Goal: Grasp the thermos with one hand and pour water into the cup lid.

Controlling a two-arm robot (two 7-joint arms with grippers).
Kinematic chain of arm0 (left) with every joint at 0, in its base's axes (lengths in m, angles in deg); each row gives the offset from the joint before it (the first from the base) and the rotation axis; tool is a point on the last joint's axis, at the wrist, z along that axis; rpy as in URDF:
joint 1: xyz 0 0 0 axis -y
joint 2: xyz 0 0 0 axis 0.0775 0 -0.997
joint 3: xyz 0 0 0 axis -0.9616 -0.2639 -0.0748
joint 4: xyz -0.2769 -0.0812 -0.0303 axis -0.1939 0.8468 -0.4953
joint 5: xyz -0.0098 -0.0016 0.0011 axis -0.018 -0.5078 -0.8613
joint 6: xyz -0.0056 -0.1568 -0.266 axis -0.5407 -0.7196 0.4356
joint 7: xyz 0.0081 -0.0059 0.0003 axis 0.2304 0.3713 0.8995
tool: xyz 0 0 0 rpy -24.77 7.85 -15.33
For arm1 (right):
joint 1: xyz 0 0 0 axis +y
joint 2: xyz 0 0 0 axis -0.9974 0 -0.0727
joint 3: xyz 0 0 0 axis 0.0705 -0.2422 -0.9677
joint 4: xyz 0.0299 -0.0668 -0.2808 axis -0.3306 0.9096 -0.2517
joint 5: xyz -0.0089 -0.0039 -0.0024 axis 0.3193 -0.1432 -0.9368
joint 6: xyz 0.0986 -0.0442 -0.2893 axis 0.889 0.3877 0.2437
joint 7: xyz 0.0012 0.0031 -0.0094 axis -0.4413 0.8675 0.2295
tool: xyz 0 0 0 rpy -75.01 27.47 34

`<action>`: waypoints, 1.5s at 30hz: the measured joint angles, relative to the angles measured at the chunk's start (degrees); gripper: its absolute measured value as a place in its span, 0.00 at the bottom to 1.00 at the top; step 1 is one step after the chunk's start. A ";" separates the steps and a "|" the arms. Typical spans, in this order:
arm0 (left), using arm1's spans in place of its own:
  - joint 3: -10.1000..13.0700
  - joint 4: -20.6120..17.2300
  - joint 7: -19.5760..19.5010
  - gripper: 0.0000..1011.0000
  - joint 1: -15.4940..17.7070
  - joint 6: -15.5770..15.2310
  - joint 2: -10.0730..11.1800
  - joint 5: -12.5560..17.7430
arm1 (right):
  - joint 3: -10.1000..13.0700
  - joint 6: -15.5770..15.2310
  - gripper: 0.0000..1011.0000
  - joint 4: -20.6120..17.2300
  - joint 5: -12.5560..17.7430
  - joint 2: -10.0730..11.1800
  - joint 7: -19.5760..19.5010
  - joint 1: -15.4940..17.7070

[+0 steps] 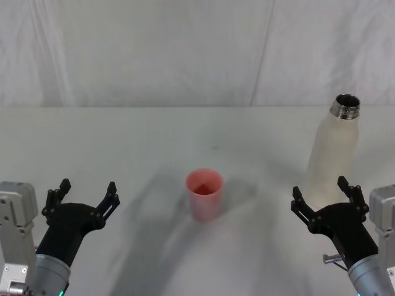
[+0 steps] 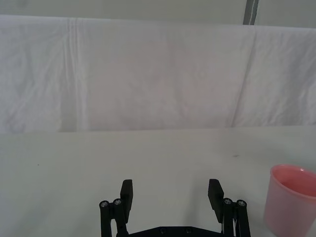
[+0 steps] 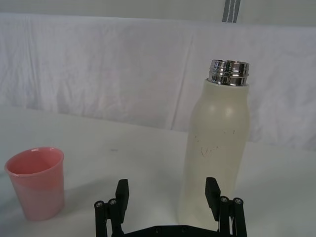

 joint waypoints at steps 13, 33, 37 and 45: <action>0.00 0.00 0.00 0.99 0.00 0.00 0.00 0.00 | 0.00 0.00 0.99 0.00 0.00 0.00 0.00 0.00; 0.00 0.00 0.00 0.99 0.00 0.00 0.00 0.00 | 0.00 0.00 0.99 0.00 0.00 0.00 0.00 0.00; 0.00 0.00 0.00 0.99 0.00 0.00 0.00 0.00 | 0.00 0.00 0.99 0.00 0.00 0.00 0.00 0.00; 0.00 0.00 0.00 0.99 0.00 0.00 0.00 0.00 | 1.58 -0.67 0.99 0.12 0.43 -0.73 1.72 -0.96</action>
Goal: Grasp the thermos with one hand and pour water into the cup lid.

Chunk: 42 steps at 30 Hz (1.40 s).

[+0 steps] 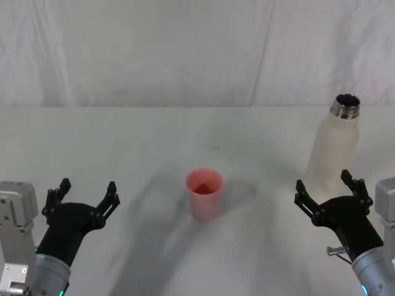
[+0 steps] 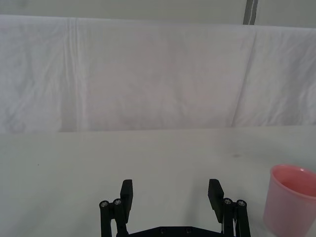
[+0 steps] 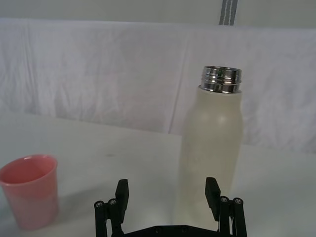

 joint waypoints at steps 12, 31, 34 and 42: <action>0.00 0.00 0.00 0.99 0.00 0.00 0.00 0.00 | 1.89 -0.67 0.99 0.85 1.52 -1.32 1.51 -0.78; 0.00 0.00 0.00 0.99 0.00 0.00 0.00 0.00 | 3.22 -0.08 0.99 2.84 0.99 -3.06 3.01 -1.98; 0.00 0.00 0.00 0.99 0.00 0.00 0.00 0.00 | 3.20 -0.08 0.99 2.84 0.98 -3.04 3.01 -1.95; 0.00 0.00 0.00 0.99 0.00 0.00 0.00 0.00 | 3.15 -0.07 0.99 2.78 0.96 -3.00 2.90 -1.89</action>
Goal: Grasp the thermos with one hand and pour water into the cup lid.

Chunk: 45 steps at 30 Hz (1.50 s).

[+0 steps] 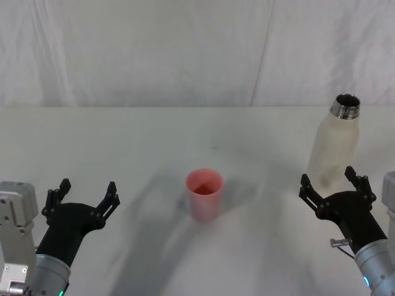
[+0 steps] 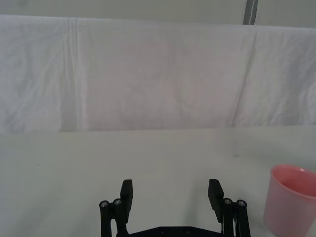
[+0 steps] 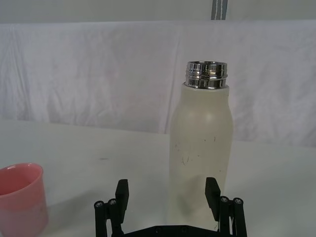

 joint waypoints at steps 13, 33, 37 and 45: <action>0.00 0.00 0.00 0.99 0.00 0.00 0.00 0.00 | 1.56 0.23 0.99 0.20 -0.09 -0.99 0.82 -0.01; 0.00 0.00 0.00 0.99 0.00 0.00 0.00 0.00 | 4.62 0.81 0.99 4.72 -0.28 -2.53 2.02 -3.10; 0.00 0.00 0.00 0.99 0.00 0.00 0.00 0.00 | 4.69 1.08 0.99 5.86 -0.27 -2.60 2.49 -4.17; 0.00 0.00 0.00 0.99 0.00 0.00 0.00 0.00 | 4.51 1.41 0.99 7.54 -0.33 -2.68 3.04 -5.74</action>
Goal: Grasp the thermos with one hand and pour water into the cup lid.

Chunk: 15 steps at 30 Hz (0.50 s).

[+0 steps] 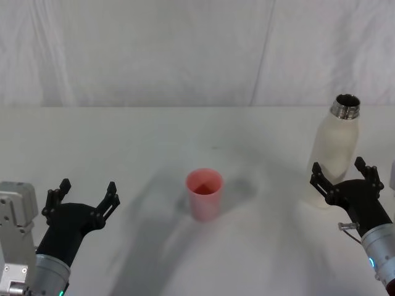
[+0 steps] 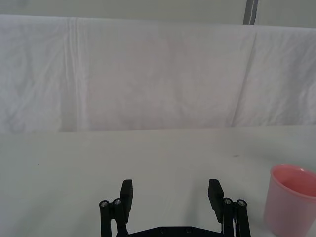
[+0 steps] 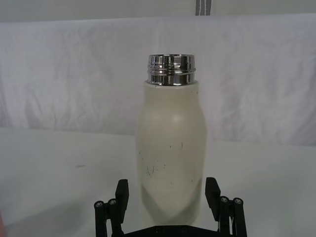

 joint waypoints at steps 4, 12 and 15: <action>0.00 0.00 0.00 0.99 0.00 0.00 0.00 0.00 | -0.04 0.07 0.99 0.74 0.00 -0.01 0.26 -0.73; 0.00 0.00 0.00 0.99 0.00 0.00 0.00 0.00 | -0.20 0.10 0.99 2.12 0.01 0.01 0.53 -2.02; 0.00 0.00 0.00 0.99 0.00 0.00 0.00 0.00 | -0.21 0.13 0.99 2.82 0.07 0.04 0.67 -2.72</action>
